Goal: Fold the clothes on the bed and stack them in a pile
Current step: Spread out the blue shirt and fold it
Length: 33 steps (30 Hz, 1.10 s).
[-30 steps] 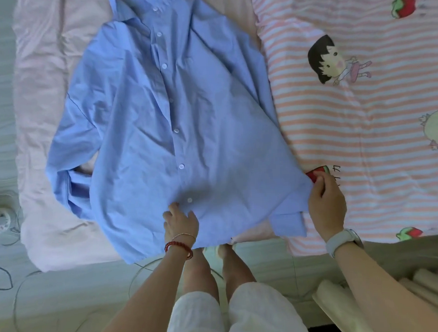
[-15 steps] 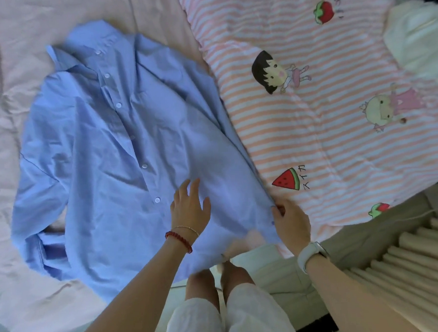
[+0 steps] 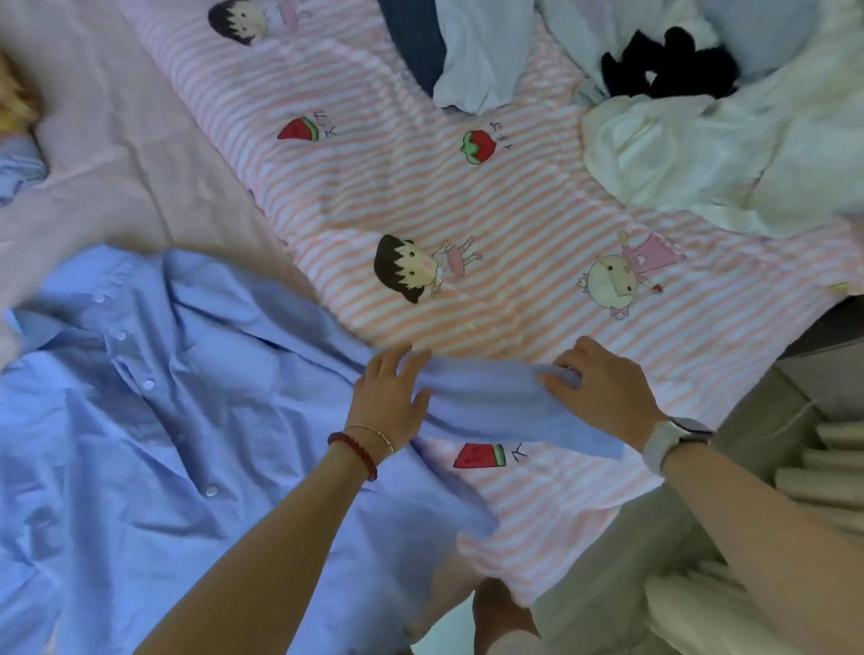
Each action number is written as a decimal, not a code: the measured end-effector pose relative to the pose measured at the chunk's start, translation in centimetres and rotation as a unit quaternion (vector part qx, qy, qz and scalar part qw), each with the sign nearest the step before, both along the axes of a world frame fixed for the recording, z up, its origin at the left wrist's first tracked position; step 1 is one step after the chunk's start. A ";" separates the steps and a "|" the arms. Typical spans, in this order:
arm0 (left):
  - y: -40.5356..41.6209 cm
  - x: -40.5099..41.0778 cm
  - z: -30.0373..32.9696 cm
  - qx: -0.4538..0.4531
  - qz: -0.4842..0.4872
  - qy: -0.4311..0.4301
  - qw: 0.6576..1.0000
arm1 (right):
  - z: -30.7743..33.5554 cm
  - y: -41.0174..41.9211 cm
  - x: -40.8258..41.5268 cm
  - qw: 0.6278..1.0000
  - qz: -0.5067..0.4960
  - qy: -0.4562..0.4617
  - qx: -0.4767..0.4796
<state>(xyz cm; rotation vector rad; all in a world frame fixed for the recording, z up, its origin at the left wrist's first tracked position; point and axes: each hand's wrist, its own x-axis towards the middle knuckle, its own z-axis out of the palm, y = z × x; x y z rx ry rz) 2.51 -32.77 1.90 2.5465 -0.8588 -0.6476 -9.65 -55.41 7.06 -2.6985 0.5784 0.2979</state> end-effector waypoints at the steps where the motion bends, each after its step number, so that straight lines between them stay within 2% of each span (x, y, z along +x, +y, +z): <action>1: -1.1 0.8 -0.1 0.024 -0.019 -0.017 0.999 | 0.2 -1.7 1.0 0.999 0.014 -0.006 -0.028; 4: -4.6 3.6 -0.7 0.087 -0.034 -0.047 0.995 | 0.2 -7.1 4.3 0.996 0.011 -0.045 -0.081; 9: -10.3 9.4 -1.5 0.144 0.019 -0.041 0.989 | -0.8 -15.2 9.7 0.988 0.001 -0.048 -0.147; 11: -12.3 11.6 -1.1 0.111 0.063 -0.063 0.990 | -1.3 -17.5 11.9 0.985 0.003 -0.041 -0.168; 15: -16.1 14.7 -0.5 -0.016 0.154 -0.133 0.979 | -2.3 -21.3 15.9 0.982 -0.029 -0.052 -0.178; 16: -17.0 15.3 -0.4 -0.028 0.162 -0.143 0.976 | -2.7 -21.9 16.7 0.980 -0.048 -0.051 -0.184; 18: -18.3 15.8 -0.5 0.003 0.150 -0.134 0.980 | -3.6 -22.0 18.0 0.976 -0.083 -0.051 -0.193; 21: -18.3 15.7 -1.5 0.053 0.152 -0.095 0.982 | -5.0 -19.3 18.2 0.983 -0.096 -0.099 -0.120; 23: -17.1 15.7 -2.5 0.056 0.165 -0.094 0.980 | -6.4 -16.1 17.2 0.983 -0.123 -0.138 -0.001; 25: -15.6 16.2 -3.3 0.078 0.172 -0.106 0.976 | -7.9 -13.1 16.4 0.963 -0.198 -0.124 0.135; 27: -14.5 17.7 -3.7 0.103 0.183 -0.097 0.973 | -8.8 -11.4 16.8 0.914 -0.297 -0.094 0.259; 28: -14.3 18.6 -3.9 0.121 0.182 -0.088 0.972 | -9.2 -11.0 17.5 0.863 -0.366 -0.103 0.334; 29: -14.3 19.5 -3.9 0.145 0.164 -0.079 0.972 | -9.3 -10.8 18.4 0.789 -0.440 -0.124 0.410; 31: -14.9 20.9 -3.8 0.177 0.119 -0.075 0.974 | -9.2 -11.0 20.0 0.617 -0.569 -0.145 0.525; 32: -15.4 21.3 -3.7 0.162 0.119 -0.075 0.977 | -9.1 -11.3 20.6 0.548 -0.610 -0.146 0.554; 33: -15.9 21.6 -3.4 0.124 0.139 -0.077 0.979 | -8.9 -11.6 20.9 0.505 -0.634 -0.151 0.566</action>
